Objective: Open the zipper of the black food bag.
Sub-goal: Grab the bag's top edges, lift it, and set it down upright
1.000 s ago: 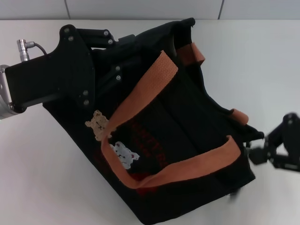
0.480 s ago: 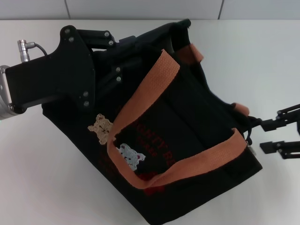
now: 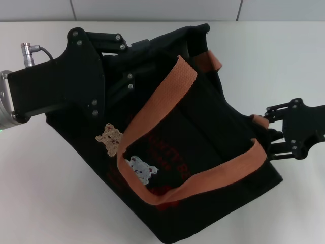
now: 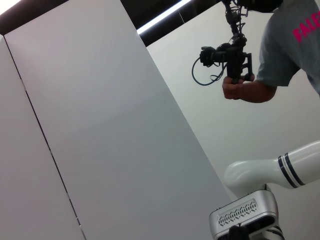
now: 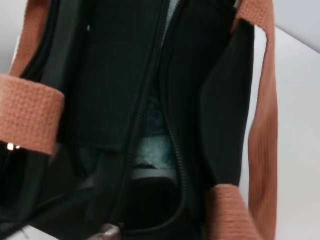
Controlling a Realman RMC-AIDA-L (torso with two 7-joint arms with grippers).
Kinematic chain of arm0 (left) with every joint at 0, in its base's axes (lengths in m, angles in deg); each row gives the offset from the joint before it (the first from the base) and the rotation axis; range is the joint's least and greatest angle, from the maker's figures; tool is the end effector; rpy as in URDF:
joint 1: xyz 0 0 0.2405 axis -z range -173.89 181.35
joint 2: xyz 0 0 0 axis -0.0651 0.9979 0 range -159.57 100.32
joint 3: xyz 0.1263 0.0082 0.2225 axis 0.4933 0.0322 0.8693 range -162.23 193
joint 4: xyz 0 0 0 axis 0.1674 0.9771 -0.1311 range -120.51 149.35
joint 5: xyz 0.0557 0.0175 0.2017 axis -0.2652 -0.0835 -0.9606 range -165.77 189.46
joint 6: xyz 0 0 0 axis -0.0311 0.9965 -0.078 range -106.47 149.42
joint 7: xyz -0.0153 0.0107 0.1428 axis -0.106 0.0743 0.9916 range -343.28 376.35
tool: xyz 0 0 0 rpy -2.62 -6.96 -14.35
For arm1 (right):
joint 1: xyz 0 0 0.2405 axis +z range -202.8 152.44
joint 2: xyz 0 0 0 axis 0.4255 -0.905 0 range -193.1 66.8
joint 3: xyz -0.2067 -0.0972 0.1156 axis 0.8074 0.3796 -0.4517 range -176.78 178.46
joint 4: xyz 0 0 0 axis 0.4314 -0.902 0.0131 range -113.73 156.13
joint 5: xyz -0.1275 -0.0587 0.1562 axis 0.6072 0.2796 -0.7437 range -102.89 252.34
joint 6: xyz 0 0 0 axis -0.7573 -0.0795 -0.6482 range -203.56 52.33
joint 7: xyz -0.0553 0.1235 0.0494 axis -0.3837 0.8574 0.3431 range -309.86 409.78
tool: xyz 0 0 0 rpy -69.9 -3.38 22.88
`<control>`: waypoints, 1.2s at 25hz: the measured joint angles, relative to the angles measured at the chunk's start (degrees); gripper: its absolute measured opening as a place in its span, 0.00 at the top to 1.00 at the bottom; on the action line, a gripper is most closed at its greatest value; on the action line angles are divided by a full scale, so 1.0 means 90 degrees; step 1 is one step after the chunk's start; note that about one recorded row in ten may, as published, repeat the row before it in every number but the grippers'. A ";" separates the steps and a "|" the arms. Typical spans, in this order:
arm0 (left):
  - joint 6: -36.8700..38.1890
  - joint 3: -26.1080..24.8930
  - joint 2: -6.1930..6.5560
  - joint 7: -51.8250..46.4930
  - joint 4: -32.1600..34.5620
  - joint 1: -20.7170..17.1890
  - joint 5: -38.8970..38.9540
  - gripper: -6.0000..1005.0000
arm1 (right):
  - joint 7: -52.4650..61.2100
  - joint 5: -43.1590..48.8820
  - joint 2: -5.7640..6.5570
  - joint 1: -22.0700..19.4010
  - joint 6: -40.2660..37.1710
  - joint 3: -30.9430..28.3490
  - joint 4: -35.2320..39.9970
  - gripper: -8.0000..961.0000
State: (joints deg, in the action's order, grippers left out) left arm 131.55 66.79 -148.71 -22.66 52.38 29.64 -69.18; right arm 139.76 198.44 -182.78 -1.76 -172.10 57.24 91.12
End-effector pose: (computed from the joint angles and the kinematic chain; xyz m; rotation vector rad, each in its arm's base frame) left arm -0.2006 0.2903 0.0326 -2.3876 0.5250 -1.2870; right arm 0.2333 0.3132 0.0324 -2.9408 0.2651 0.1571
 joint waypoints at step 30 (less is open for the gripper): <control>-0.0584 -0.0140 0.0029 0.0710 -0.1591 0.0068 0.0012 0.80 | 0.0046 -0.1597 0.0023 -0.0413 0.2791 0.0580 0.0276 0.77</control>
State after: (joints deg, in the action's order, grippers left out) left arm 126.30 65.53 -148.45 -16.27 38.06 30.25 -69.08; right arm 140.18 184.07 -182.57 -5.48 -146.98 62.46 93.61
